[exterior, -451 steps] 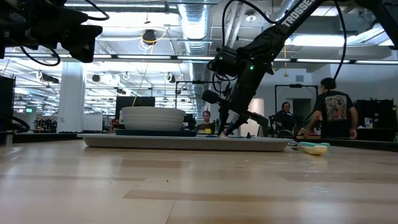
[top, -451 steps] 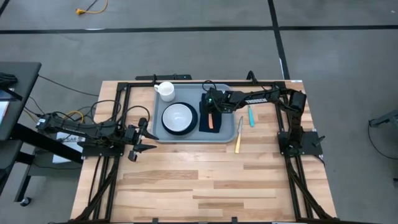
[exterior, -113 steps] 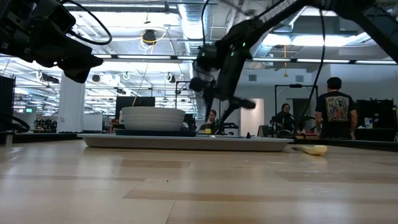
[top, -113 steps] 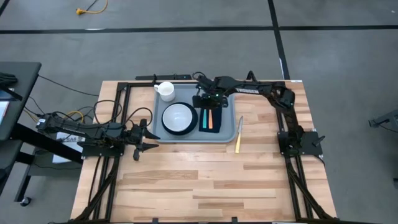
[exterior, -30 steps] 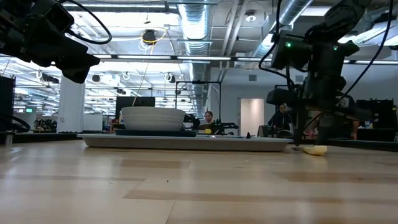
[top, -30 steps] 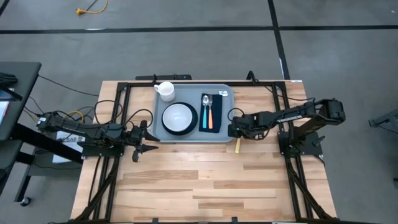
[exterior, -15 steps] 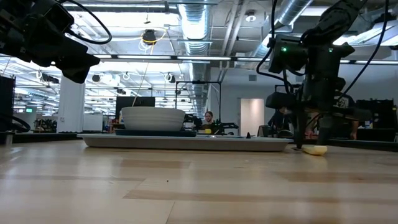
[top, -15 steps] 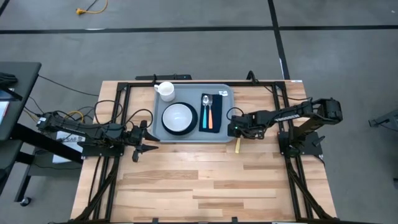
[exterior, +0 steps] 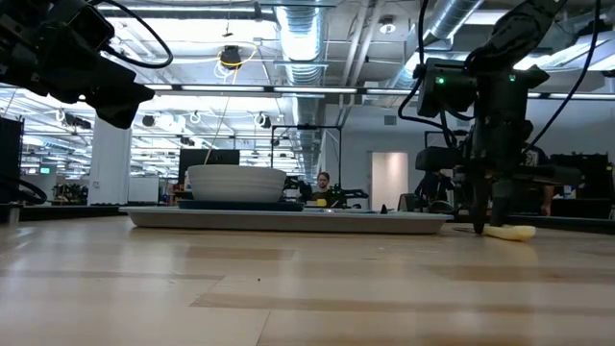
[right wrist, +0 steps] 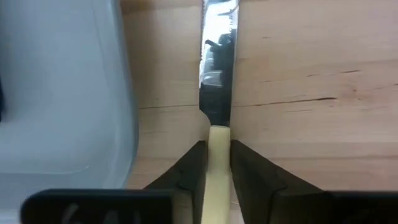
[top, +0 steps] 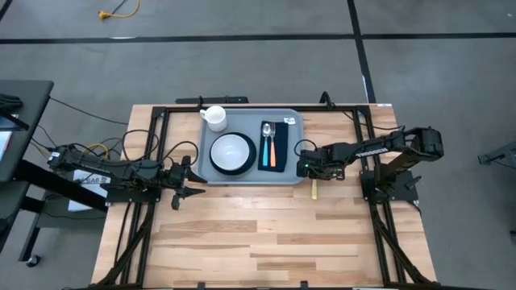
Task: Set up tray
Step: Put the yellow knife on the right side of the orange fork
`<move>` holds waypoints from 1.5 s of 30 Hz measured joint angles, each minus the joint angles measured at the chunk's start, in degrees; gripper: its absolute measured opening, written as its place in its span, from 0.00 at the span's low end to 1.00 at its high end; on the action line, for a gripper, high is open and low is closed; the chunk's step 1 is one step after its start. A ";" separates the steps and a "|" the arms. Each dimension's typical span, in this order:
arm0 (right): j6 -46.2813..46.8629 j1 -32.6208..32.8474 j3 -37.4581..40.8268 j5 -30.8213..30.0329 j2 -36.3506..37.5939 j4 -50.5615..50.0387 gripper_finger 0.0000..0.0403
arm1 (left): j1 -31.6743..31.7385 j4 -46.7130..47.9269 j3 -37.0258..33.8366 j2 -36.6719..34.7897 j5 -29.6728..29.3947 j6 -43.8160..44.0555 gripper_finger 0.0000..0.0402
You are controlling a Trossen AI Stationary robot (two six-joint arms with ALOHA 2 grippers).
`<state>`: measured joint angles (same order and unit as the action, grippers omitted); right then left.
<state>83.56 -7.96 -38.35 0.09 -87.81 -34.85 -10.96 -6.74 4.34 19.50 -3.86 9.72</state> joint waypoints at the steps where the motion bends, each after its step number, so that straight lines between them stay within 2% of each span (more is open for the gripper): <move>1: -0.34 -0.14 0.00 0.04 0.00 -0.07 0.16 | 0.00 0.00 0.00 0.00 0.00 0.00 0.37; 5: -1.00 -0.67 0.00 0.25 0.05 -0.09 0.07 | 0.00 0.00 0.00 0.00 0.00 0.00 0.37; 16: -2.28 -1.00 -1.08 0.24 -0.22 -1.07 0.07 | 0.00 0.00 0.00 0.00 0.00 0.00 0.37; 27: -9.35 -6.45 -10.65 -0.48 -0.52 -11.31 0.07 | 0.00 0.02 0.00 0.00 0.00 -0.02 0.37; 32: -11.46 -8.05 -13.90 -0.39 -0.42 -12.69 0.07 | 0.00 0.02 0.00 0.00 0.02 -0.40 0.37; 45: -13.48 -11.68 -25.20 -0.30 -1.22 -7.62 0.07 | 0.00 0.02 0.00 0.00 0.02 -0.42 0.37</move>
<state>70.09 -19.64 -63.55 -0.20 -89.03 -42.47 -10.96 -6.72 4.34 19.51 -3.84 9.30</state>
